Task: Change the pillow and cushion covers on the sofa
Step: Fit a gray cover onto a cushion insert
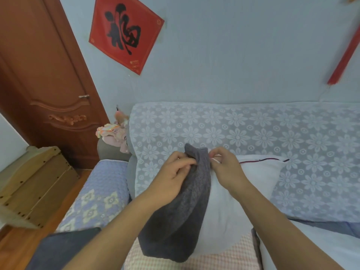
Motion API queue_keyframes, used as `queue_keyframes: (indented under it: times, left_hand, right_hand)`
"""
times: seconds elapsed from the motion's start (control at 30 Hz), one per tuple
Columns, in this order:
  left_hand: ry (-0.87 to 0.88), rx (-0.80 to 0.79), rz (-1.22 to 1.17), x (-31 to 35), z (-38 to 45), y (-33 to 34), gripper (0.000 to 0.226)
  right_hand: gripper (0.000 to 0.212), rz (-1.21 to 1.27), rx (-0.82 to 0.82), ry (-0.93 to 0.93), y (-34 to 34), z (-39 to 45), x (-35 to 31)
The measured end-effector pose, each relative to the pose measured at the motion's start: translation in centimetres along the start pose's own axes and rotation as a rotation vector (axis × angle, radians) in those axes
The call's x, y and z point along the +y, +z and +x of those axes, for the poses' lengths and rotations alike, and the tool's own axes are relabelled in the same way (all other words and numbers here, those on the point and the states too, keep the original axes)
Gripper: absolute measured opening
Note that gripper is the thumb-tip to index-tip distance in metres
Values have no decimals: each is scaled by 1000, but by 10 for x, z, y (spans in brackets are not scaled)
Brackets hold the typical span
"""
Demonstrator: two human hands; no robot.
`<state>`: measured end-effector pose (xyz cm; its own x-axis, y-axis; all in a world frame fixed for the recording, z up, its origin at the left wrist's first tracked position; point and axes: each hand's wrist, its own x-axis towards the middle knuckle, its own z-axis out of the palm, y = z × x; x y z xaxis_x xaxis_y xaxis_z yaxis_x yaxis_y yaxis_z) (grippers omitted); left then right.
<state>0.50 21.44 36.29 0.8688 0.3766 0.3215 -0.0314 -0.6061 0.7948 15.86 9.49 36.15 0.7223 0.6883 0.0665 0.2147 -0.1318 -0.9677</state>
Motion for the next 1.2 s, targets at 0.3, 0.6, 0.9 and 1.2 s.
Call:
queue_keyframes:
  times: [0.3, 0.6, 0.9, 1.2]
  left_hand:
    - [38, -116, 365, -4, 14, 10, 31]
    - [53, -52, 433, -16, 8, 38, 41]
    - [-174, 259, -137, -21, 8, 49, 46]
    - [-416, 36, -1007, -42, 7, 39, 37]
  right_hand:
    - [4, 148, 10, 109, -3, 0, -4]
    - [32, 198, -42, 165, -1, 6, 0]
    - [17, 448, 116, 201, -8, 10, 11]
    - [38, 793, 259, 162, -25, 9, 22]
